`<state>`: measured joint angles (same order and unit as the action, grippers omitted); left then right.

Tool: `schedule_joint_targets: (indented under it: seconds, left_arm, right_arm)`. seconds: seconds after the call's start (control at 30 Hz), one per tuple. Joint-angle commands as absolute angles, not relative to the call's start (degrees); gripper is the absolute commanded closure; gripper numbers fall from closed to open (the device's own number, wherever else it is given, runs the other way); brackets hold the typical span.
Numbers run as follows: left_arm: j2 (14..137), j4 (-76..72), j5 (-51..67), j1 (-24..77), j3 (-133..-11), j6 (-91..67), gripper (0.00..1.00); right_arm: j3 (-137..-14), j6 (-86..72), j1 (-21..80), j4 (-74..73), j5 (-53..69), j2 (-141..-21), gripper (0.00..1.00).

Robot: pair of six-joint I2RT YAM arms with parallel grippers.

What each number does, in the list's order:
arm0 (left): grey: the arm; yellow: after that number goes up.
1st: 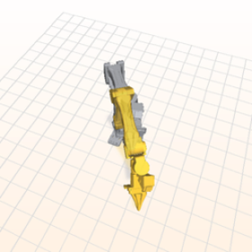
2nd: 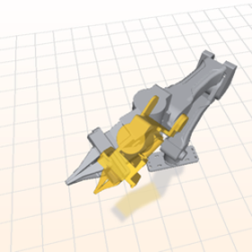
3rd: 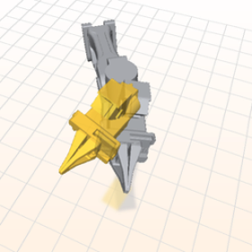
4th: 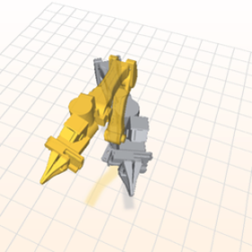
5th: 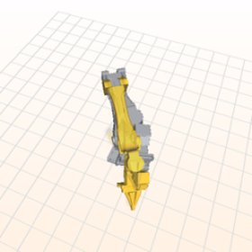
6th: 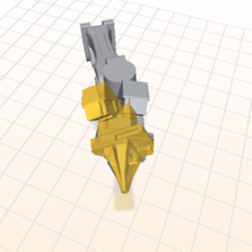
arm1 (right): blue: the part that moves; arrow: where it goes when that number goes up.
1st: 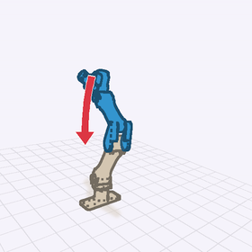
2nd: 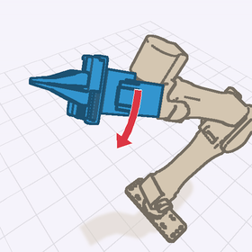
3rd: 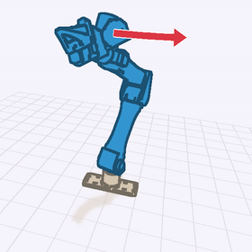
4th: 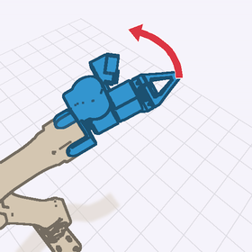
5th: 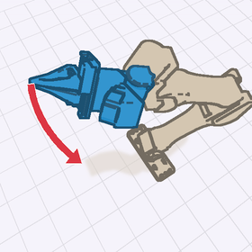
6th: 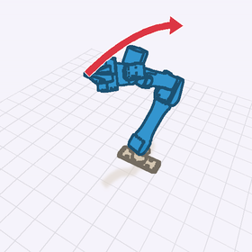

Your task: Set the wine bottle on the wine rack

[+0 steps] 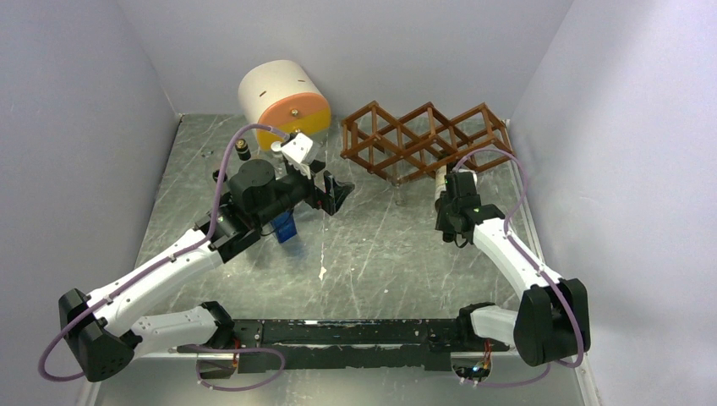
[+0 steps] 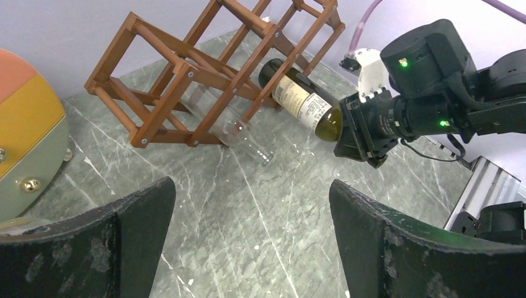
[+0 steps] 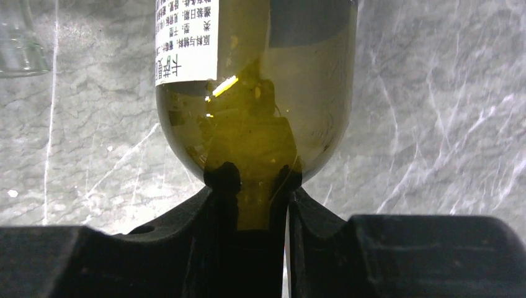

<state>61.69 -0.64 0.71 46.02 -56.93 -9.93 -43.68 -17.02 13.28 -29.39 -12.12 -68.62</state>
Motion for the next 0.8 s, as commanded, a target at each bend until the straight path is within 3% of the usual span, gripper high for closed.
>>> schedule_joint_targets:
  seconds: [0.0,0.3,0.77]
  left_arm:
    - [60.4,0.3,2.9,46.2,-56.9,-10.4,0.02]
    - [60.1,0.4,4.1,46.3,-56.5,-10.4,0.02]
    - [60.6,1.0,4.1,46.3,-56.7,-9.7,0.02]
  right_arm:
    - [-44.3,-9.6,13.3,-14.4,-9.9,-68.2,1.0]
    - [-39.5,-5.0,12.8,-5.2,-10.3,-65.5,1.0]
    - [-36.2,-10.5,12.6,1.7,-14.0,-69.0,1.0]
